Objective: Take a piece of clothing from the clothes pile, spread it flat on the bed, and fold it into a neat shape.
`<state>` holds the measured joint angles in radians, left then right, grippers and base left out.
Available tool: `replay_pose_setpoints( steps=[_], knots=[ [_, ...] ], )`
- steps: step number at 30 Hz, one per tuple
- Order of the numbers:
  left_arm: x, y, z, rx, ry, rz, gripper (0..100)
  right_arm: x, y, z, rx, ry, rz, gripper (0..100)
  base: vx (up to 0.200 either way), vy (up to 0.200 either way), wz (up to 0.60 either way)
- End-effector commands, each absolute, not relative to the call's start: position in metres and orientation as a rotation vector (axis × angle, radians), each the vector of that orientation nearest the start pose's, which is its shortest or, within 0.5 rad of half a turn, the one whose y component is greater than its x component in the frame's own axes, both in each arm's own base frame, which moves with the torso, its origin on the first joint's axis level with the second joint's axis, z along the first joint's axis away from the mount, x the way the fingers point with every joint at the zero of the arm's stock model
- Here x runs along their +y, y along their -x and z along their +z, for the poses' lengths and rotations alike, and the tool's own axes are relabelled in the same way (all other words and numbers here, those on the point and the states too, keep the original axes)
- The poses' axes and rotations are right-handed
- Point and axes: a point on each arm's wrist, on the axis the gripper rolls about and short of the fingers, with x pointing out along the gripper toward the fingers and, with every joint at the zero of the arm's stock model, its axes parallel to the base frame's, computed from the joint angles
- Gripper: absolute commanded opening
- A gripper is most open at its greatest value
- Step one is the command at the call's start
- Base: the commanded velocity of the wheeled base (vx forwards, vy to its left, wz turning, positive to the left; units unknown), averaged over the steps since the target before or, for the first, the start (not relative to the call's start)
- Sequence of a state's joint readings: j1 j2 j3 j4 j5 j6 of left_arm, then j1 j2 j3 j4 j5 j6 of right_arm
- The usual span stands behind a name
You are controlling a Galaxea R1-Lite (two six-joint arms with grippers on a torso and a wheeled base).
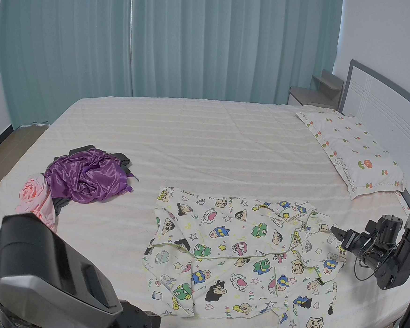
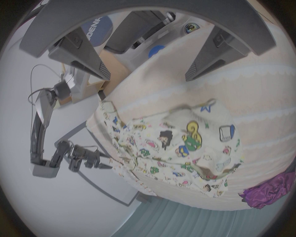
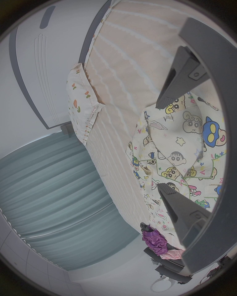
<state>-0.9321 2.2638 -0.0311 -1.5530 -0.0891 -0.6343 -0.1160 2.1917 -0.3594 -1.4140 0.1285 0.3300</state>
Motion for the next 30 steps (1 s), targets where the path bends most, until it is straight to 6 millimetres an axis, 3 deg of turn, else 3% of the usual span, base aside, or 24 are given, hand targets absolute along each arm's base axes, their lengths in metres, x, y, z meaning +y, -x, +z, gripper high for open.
replay_pose_setpoints(
  steps=[1,5,10,13,14,15,19,30],
  knots=[
    [-0.169,-0.151,0.038,0.686,0.479,-0.733,100,-0.032,-0.294,0.014,0.414,-0.376,-0.057,100,0.000,0.000,0.00],
    [-0.162,-0.177,0.054,0.572,0.565,-0.679,100,-0.031,-0.294,0.014,0.415,-0.376,-0.054,100,0.000,0.000,0.00],
    [-0.158,-0.205,0.050,0.533,0.607,-0.594,100,-0.031,-0.294,0.014,0.415,-0.377,-0.054,100,0.000,0.000,0.00],
    [-0.162,-0.228,0.027,0.560,0.603,-0.535,100,-0.030,-0.295,0.014,0.414,-0.375,-0.052,100,0.000,0.000,0.00],
    [-0.162,-0.228,0.027,0.560,0.603,-0.535,100,-0.030,-0.295,0.014,0.414,-0.375,-0.052,100,0.000,0.000,0.00],
    [-0.167,-0.237,0.010,0.593,0.591,-0.512,100,-0.030,-0.295,0.014,0.416,-0.375,-0.051,100,0.000,0.000,0.00],
    [-0.176,-0.251,-0.018,0.646,0.571,-0.478,100,-0.029,-0.295,0.014,0.416,-0.376,-0.049,100,0.000,0.000,0.00],
    [-0.179,-0.233,-0.038,0.790,0.508,-0.453,100,-0.030,-0.294,0.013,0.419,-0.377,-0.051,100,0.000,0.000,0.00]
  ],
)
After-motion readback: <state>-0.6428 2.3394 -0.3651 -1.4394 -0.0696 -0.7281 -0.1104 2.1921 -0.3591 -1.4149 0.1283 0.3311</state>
